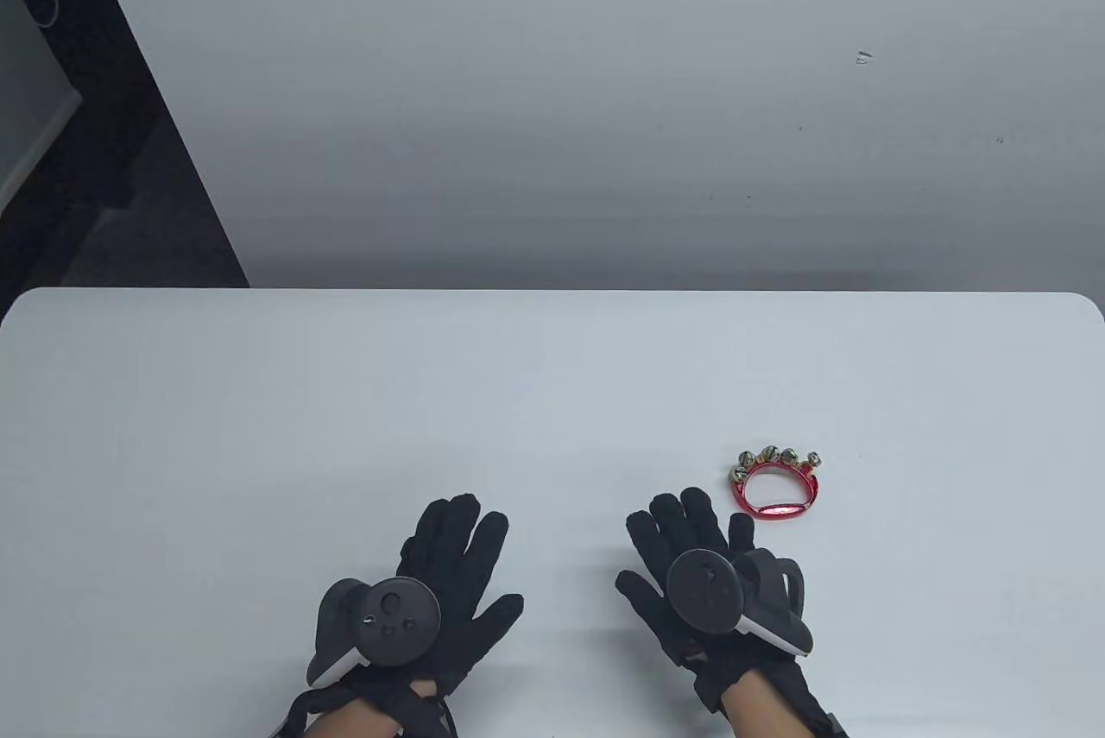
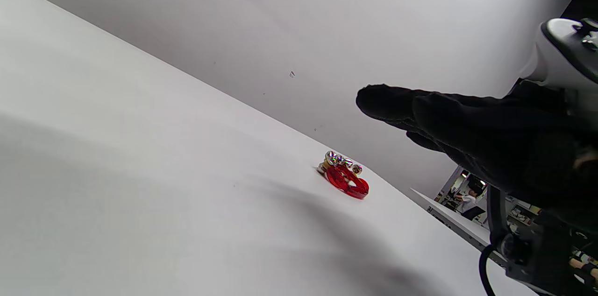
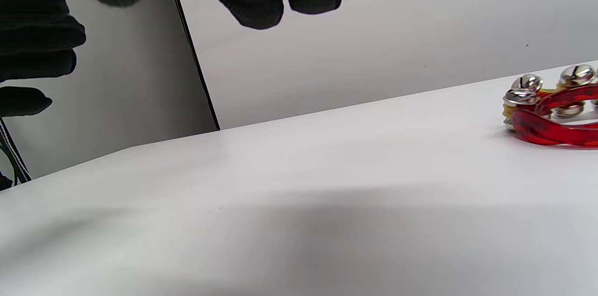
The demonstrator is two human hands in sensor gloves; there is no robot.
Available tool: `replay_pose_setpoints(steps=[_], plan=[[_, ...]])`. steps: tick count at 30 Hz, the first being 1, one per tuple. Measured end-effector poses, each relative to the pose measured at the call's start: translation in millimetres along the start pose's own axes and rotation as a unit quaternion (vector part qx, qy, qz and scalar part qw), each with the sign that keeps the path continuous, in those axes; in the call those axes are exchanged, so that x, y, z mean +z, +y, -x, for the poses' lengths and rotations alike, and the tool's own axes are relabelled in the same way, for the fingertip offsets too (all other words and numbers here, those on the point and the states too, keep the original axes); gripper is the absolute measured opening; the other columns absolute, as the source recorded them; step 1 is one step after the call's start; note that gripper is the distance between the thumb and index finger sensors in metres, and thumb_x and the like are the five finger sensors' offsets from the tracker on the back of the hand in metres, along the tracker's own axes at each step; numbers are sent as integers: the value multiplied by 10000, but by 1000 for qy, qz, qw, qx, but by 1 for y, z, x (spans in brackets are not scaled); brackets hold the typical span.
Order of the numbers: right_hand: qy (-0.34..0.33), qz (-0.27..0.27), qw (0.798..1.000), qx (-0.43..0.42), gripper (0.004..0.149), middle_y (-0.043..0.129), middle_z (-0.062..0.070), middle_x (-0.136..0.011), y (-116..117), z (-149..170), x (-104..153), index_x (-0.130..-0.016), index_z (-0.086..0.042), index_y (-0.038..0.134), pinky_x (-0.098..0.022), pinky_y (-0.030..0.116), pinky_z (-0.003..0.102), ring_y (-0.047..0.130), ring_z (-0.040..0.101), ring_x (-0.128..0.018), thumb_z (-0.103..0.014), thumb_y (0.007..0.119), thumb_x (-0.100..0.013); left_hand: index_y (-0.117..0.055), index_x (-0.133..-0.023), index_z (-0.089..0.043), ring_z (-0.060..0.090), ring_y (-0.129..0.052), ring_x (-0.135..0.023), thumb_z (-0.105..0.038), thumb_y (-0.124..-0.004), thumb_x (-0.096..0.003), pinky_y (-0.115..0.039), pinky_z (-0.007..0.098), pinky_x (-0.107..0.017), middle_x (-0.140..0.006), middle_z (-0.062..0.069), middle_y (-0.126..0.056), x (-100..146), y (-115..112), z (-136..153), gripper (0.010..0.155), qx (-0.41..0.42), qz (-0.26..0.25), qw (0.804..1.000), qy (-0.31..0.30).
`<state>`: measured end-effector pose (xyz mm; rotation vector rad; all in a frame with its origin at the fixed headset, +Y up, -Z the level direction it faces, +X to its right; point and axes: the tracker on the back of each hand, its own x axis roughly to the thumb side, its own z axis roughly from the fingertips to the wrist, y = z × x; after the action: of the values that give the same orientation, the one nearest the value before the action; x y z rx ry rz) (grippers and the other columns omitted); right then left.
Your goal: Shake a handbell
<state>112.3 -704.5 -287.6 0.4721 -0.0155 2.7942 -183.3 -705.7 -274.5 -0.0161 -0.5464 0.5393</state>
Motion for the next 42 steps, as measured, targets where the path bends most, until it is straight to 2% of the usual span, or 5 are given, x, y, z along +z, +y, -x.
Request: replay_pose_setpoints(steps=[22, 29, 33, 36, 42], plan=[[5, 33, 999, -41, 733, 448, 166, -1141, -13, 9, 8, -1094, -167, 517, -647, 256, 731, 338, 459, -1071, -588, 582, -498, -313, -1170, -283, 491, -196, -1114, -648, -572, -527, -349, 708, -720, -1218, 159, -203, -1, 4, 0, 784, 9, -23, 1000, -5], [-1, 136, 989, -64, 734, 573, 174, -1101, -54, 17, 29, -1083, -144, 550, -656, 327, 731, 472, 470, -1050, -579, 633, -497, -329, -1169, -280, 487, -213, -1118, -646, -575, -525, -355, 708, -721, -1220, 155, -225, 2, 15, 2, 781, 24, -56, 998, -15], [43, 186, 980, -55, 713, 622, 171, -1075, -76, 41, 29, -1068, -135, 587, -660, 369, 723, 539, 471, -1027, -555, 677, -499, -338, -1169, -278, 488, -217, -1119, -642, -576, -526, -359, 709, -722, -1220, 156, -237, 4, 21, 8, 775, 41, -70, 996, -20], [95, 157, 981, -57, 685, 653, 173, -1048, -74, 69, 12, -1043, -121, 629, -661, 388, 712, 573, 473, -1001, -521, 712, -494, -343, -1169, -277, 488, -219, -1119, -641, -576, -526, -362, 709, -722, -1220, 159, -240, 3, 22, 13, 775, 52, -68, 996, -14], [203, 9, 978, -41, 621, 644, 182, -1028, -25, 120, -32, -1008, -102, 672, -669, 379, 696, 569, 481, -979, -431, 761, -488, -343, -1170, -274, 490, -220, -1117, -639, -576, -528, -364, 709, -722, -1220, 160, -240, 1, 20, 20, 774, 62, -60, 996, -5]])
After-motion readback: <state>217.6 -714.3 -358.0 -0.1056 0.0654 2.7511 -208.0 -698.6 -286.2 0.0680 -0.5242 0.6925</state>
